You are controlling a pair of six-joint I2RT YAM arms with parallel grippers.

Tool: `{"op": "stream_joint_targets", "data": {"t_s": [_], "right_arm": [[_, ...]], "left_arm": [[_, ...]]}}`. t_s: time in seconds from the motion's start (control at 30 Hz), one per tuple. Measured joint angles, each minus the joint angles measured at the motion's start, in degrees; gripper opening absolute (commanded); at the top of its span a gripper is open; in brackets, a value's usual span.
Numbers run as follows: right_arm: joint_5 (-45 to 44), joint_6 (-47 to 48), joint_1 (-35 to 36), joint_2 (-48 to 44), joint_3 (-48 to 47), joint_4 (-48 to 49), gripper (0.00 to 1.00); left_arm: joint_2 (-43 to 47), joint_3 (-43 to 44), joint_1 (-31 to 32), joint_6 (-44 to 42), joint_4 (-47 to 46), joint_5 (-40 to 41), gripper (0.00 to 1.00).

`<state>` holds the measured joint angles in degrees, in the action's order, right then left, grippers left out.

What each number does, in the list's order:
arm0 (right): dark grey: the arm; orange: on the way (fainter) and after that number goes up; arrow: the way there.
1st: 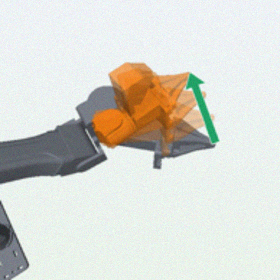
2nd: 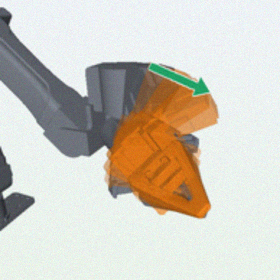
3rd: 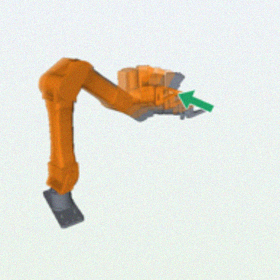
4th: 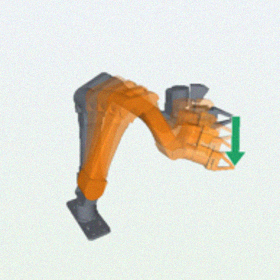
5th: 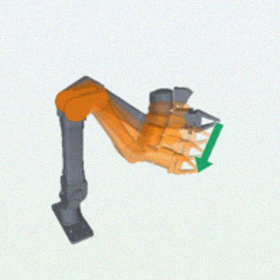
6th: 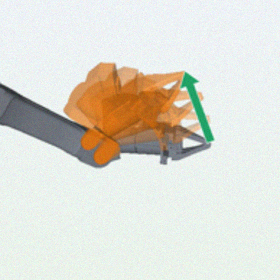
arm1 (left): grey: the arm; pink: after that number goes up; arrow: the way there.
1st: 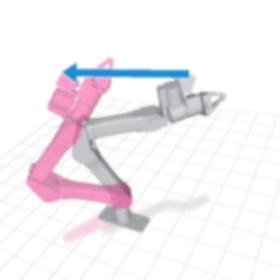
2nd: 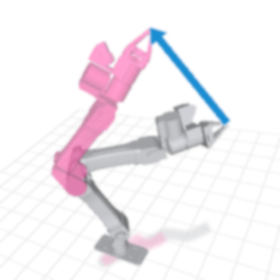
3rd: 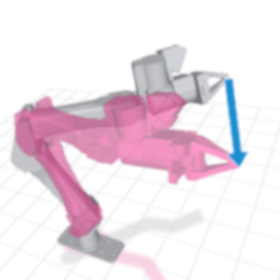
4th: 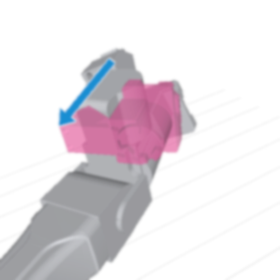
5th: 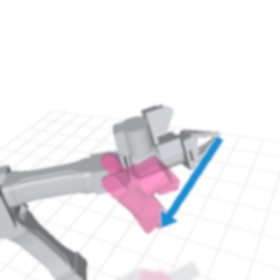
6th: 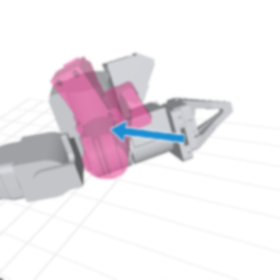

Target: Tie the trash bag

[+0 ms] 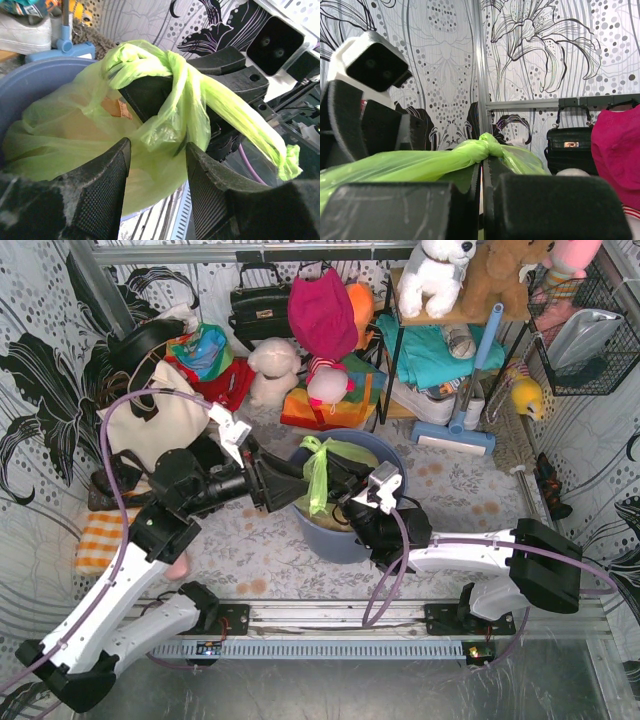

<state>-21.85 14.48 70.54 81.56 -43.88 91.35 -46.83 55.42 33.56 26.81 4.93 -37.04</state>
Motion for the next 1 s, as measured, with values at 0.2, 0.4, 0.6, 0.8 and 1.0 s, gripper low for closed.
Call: {"op": "stream_joint_targets", "data": {"t_s": [0.2,0.4,0.6,0.8,1.0], "right_arm": [[0.0,0.0,0.0,-0.5,0.0,0.0,0.00],[0.0,0.0,0.0,-0.6,0.0,0.0,0.00],[0.3,0.0,0.0,-0.6,0.0,0.0,0.00],[0.9,0.0,0.0,-0.6,-0.1,0.0,0.00],[1.2,0.3,0.0,-0.6,-1.7,0.0,0.00]], "left_arm": [[3.3,4.9,0.2,-3.3,4.7,5.1,0.57],[5.7,8.7,0.2,-3.3,4.5,13.1,0.58],[2.9,8.9,0.2,4.0,1.9,18.9,0.61],[0.1,8.0,0.2,12.8,1.0,21.8,0.63],[0.9,5.3,0.2,18.1,-1.8,21.9,0.65]]}}
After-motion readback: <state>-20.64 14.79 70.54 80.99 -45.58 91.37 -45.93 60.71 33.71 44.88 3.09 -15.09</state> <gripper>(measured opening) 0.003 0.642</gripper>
